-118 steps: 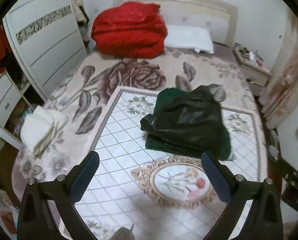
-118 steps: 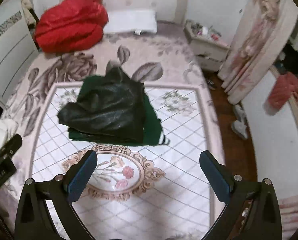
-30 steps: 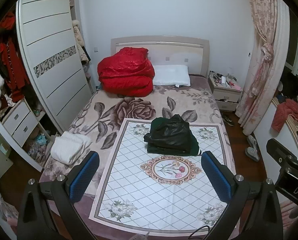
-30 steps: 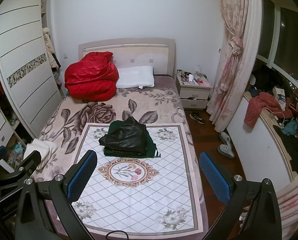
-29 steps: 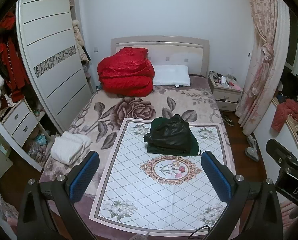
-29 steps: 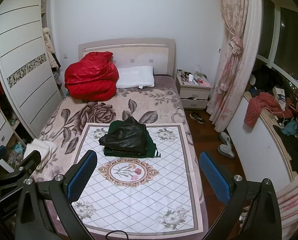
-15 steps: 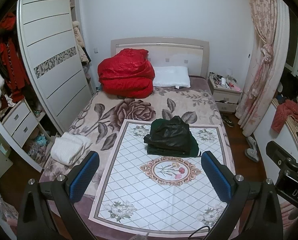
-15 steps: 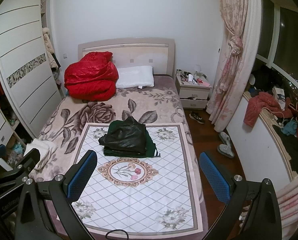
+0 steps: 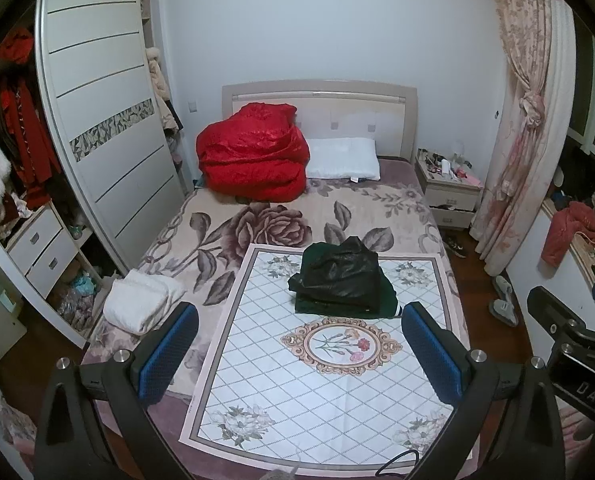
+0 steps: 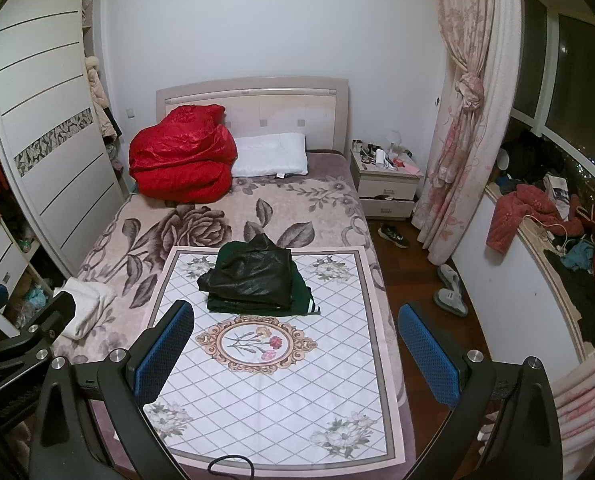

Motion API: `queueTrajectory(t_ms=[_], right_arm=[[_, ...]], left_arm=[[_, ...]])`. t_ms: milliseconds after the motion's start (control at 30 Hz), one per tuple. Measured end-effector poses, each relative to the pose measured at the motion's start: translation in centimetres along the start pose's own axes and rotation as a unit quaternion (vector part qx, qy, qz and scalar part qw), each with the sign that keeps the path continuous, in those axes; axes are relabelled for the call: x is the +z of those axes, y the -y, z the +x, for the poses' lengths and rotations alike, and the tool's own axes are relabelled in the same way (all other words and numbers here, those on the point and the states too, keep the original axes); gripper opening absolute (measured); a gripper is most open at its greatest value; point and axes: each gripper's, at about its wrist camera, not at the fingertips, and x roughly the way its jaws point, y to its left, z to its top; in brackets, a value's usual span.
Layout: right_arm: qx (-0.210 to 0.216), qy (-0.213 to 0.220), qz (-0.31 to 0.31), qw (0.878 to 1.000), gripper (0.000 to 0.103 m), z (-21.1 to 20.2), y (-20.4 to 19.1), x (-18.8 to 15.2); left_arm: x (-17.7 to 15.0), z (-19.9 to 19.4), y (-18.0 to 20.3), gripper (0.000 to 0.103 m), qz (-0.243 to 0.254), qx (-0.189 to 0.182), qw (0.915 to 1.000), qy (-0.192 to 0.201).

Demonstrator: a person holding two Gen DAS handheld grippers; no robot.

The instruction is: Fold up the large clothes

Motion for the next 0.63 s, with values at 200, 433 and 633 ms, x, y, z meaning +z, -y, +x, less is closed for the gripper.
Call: queueTrajectory(t_ms=[200,433,633], right_arm=[[0.0,-0.002,0.001,1.0,0.103,-0.01,0.0,-0.17],[-0.001,0.001,0.002,1.0,0.103,-0.15,0.15,-0.28],[0.0,0.0,0.001,1.0,0.103,-0.04,0.08,-0.25]], left_arm=[[-0.16,-0.14,-0.03,0.103,0.0,0.0,1.0,0.003],[-0.21,-0.12,0.02,0.103,0.0,0.0,1.0,0.003],[-0.23,-0.51,0.06,0.103,-0.004,0.0,1.0,0.004]])
